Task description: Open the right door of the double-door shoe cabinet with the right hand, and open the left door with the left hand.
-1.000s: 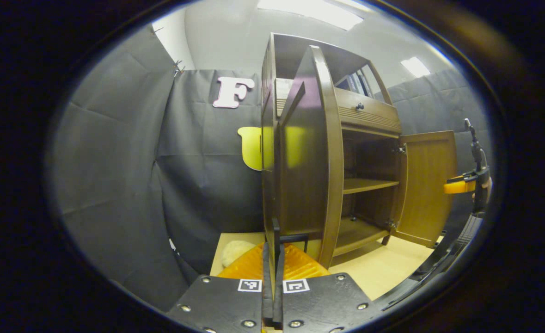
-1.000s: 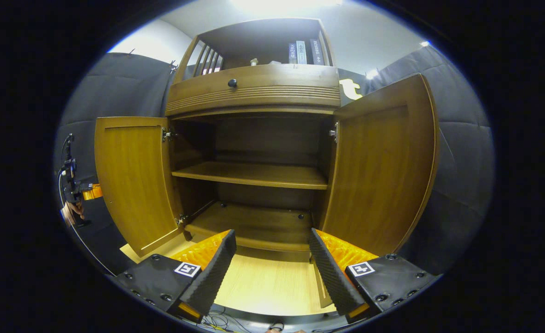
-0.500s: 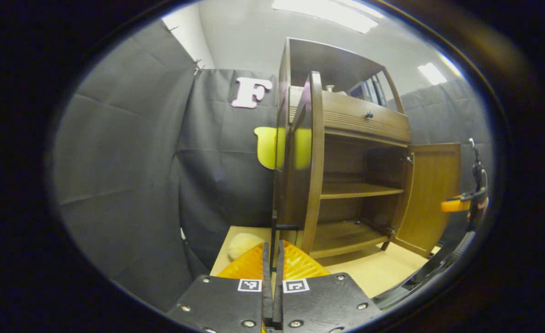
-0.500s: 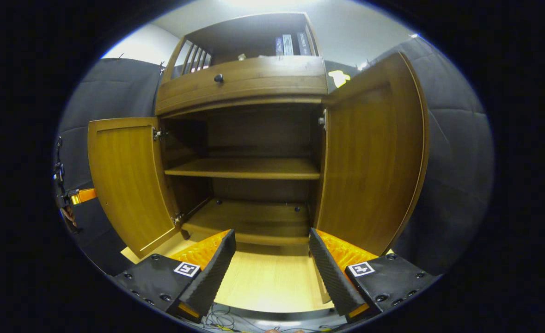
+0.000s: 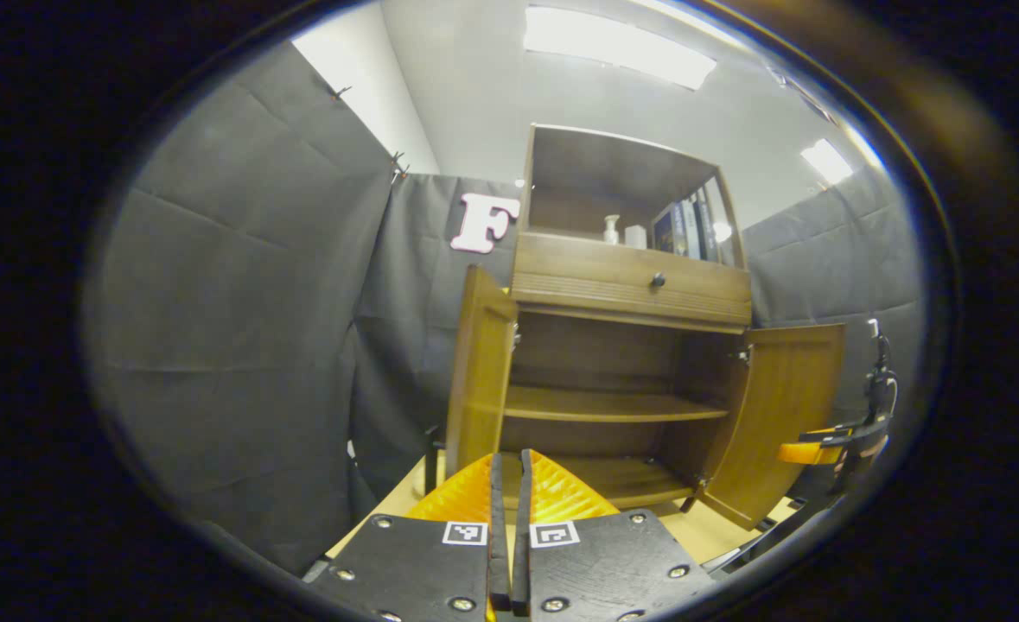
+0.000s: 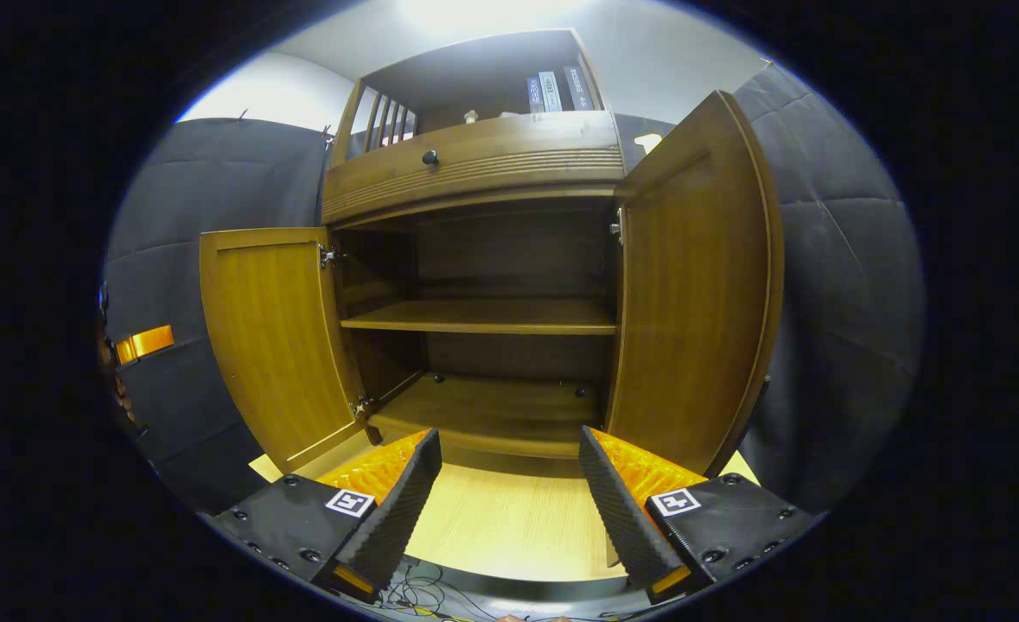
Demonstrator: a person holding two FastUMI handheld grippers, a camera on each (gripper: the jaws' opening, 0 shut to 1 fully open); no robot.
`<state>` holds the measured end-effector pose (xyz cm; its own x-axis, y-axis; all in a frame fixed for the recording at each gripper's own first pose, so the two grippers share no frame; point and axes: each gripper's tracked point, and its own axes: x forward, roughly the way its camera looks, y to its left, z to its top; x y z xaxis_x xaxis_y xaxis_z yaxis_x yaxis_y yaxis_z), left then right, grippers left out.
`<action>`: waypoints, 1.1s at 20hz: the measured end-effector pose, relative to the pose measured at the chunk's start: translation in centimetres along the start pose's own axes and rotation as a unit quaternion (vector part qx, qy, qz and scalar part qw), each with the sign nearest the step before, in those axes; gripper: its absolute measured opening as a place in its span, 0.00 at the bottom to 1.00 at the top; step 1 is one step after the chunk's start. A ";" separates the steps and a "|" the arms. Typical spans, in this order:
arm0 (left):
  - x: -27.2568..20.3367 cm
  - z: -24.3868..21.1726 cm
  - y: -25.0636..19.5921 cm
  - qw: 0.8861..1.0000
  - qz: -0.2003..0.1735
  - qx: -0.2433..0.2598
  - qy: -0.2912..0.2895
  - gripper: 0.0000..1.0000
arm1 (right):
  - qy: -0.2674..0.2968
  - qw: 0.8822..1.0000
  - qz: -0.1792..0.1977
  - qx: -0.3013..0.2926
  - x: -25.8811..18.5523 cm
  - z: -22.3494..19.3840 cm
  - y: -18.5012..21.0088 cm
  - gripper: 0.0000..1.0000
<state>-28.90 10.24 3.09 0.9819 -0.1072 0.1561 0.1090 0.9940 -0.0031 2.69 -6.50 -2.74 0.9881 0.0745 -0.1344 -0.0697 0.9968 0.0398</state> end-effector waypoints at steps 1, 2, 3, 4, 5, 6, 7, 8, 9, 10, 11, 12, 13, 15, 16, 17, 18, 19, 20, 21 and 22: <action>-0.4 0.4 -0.8 1.000 0.007 0.003 -0.005 0.02 | -0.003 1.000 0.004 0.002 -0.4 0.2 -0.1 0.97; -0.8 0.4 -1.7 1.000 0.007 0.007 -0.004 0.11 | -0.008 1.000 0.009 0.005 -0.8 0.4 -0.2 0.97; -1.1 0.2 -2.6 1.000 0.015 0.013 -0.001 0.20 | -0.013 1.000 0.014 0.007 -1.1 0.5 -0.3 0.96; -1.4 0.3 -3.2 1.000 0.023 0.018 -0.001 0.28 | -0.015 1.000 0.016 0.007 -1.4 0.5 -0.5 0.99; -1.5 0.3 -3.9 0.999 0.032 0.019 -0.004 0.37 | -0.015 1.000 0.012 0.004 -1.8 0.4 -1.0 0.98; -1.9 0.3 -4.3 0.999 0.047 0.013 -0.008 0.46 | -0.015 1.000 0.006 0.003 -2.3 0.2 -1.7 0.98; -2.0 0.3 -4.2 0.997 0.073 -0.002 -0.019 0.61 | -0.016 1.000 -0.001 0.006 -2.9 0.1 -2.6 0.98; -1.8 -0.2 -4.5 0.995 0.090 -0.022 -0.021 0.77 | -0.019 1.000 -0.006 0.013 -3.6 0.3 -3.3 0.99; -2.1 -1.2 -4.9 0.994 0.099 -0.044 -0.015 0.93 | -0.024 1.000 -0.009 0.017 -4.3 0.5 -4.0 0.94; -2.1 -1.8 -5.2 0.993 0.107 -0.058 -0.009 0.93 | -0.028 0.999 -0.012 0.016 -5.1 0.7 -4.8 0.94; -1.9 -2.1 -5.5 0.992 0.111 -0.062 -0.003 0.93 | -0.033 0.999 -0.016 0.009 -5.8 0.8 -5.7 0.94; -2.0 -2.2 -5.7 0.992 0.114 -0.058 0.002 0.93 | -0.037 0.999 -0.019 0.001 -6.5 0.8 -6.5 0.93; -2.0 -2.1 -5.9 0.992 0.116 -0.049 0.003 0.93 | -0.039 0.999 -0.020 -0.004 -7.2 0.7 -7.1 0.93; -3.0 -0.8 -7.2 0.992 0.123 -0.030 -0.006 0.93 | -0.035 0.999 -0.014 -0.005 -8.2 0.1 -7.8 0.93; -3.5 -0.1 -7.6 0.991 0.129 -0.026 -0.012 0.93 | -0.033 0.999 -0.011 -0.005 -8.5 -0.2 -8.2 0.94; -3.8 0.2 -8.1 0.991 0.131 -0.028 -0.015 0.93 | -0.031 0.999 -0.008 -0.004 -8.5 -0.5 -8.5 0.94; -3.9 0.3 -8.4 0.991 0.130 -0.028 -0.015 0.93 | -0.029 1.000 -0.007 -0.003 -8.6 -0.9 -8.6 0.94; -3.7 0.5 -8.6 0.992 0.127 -0.021 -0.015 0.93 | -0.025 1.000 -0.008 -0.003 -8.6 -1.2 -8.9 0.93; -3.5 0.6 -8.7 0.992 0.123 -0.009 -0.015 0.93 | -0.025 1.000 -0.012 -0.003 -8.5 -1.2 -9.1 0.93; -3.1 0.5 -8.9 0.993 0.119 -0.003 -0.014 0.93 | -0.028 0.999 -0.015 -0.003 -8.5 -0.9 -9.2 0.93; -2.5 0.2 -9.0 0.994 0.113 -0.006 -0.011 0.93 | -0.030 0.999 -0.019 -0.003 -8.4 -0.7 -9.1 0.93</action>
<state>-32.32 1.61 2.90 0.9779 0.1192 0.1720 -0.1119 0.9924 -0.0514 -5.06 -16.21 -2.71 0.9965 0.0340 -0.0770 -0.0318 0.9991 0.0293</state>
